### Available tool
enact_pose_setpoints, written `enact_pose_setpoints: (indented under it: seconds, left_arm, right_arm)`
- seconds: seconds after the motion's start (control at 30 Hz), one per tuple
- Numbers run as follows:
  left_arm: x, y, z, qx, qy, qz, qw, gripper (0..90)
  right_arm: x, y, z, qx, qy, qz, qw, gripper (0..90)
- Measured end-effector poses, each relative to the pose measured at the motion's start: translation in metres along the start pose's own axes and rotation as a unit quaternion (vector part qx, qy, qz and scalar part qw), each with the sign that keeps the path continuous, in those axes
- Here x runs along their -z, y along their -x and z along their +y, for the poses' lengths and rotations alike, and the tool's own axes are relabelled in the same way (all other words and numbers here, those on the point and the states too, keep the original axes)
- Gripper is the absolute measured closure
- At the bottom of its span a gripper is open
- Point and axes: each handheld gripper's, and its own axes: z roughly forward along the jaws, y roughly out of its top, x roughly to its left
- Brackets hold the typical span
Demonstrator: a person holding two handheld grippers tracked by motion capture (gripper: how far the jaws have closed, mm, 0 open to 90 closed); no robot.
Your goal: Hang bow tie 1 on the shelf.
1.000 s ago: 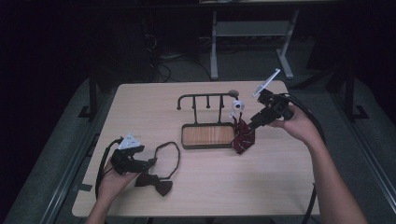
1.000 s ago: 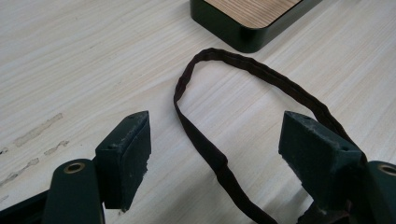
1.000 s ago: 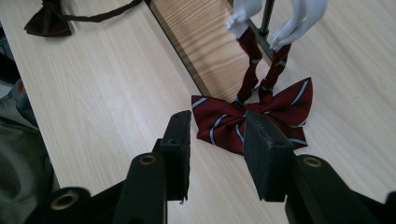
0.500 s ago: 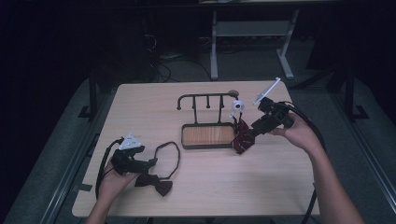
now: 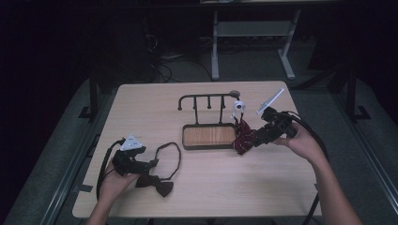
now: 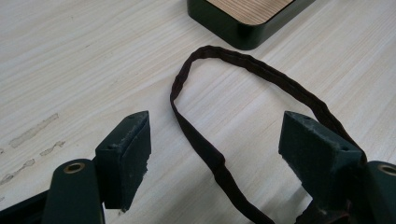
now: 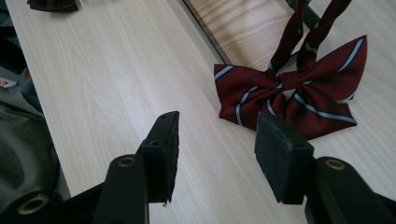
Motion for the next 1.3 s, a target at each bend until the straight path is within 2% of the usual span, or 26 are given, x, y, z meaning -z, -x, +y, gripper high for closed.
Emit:
enact_pose_setpoints:
  seconds: [0.4, 0.77, 1.3]
  left_arm:
    - [-0.001, 0.001, 0.0, 0.0, 0.001, 0.001, 1.0, 25.7]
    - [-0.002, 0.001, 0.0, -0.007, -0.004, 0.001, 1.0, 25.7]
    - [-0.003, 0.002, 0.0, -0.003, -0.007, -0.002, 1.0, 25.8]
  right_arm:
    - [-0.01, -0.004, -0.02, -0.01, 0.004, -0.002, 0.9999, 44.6]
    - [-0.019, -0.008, -0.033, -0.017, 0.007, -0.001, 0.9998, 44.1]
    - [-0.033, -0.01, -0.054, -0.026, 0.006, 0.003, 0.9996, 42.7]
